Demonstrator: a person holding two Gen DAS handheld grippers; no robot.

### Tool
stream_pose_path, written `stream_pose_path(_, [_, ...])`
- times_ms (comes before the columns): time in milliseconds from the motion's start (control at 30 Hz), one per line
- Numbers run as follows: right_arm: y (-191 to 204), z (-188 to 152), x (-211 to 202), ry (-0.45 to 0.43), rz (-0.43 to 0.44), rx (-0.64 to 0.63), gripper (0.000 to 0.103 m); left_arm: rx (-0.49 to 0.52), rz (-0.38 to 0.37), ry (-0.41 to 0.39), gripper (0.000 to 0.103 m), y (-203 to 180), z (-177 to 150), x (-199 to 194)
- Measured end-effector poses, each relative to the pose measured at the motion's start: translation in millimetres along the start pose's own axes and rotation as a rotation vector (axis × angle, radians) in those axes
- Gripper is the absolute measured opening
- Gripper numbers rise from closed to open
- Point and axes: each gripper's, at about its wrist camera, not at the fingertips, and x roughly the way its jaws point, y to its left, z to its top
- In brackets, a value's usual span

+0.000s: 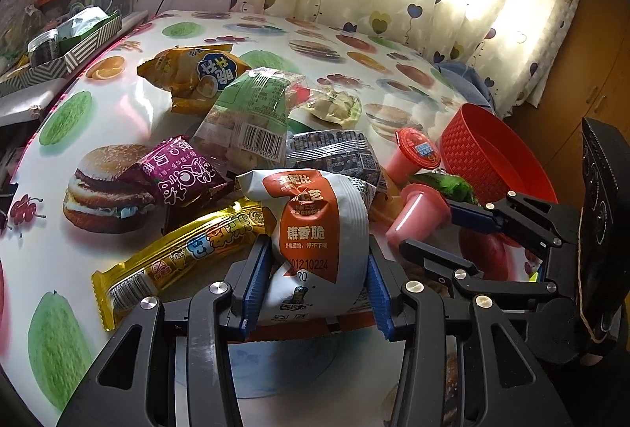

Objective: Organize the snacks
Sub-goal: 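Lift the bread bag and pink cup and carry both over the red basket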

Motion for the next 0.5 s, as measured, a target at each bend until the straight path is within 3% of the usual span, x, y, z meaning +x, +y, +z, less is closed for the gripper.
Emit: stream_pose_path(500, [-12, 1, -52, -0.128, 0.021, 0.170, 0.038, 0.027, 0.000, -0.041, 0.047, -12, 4, -16])
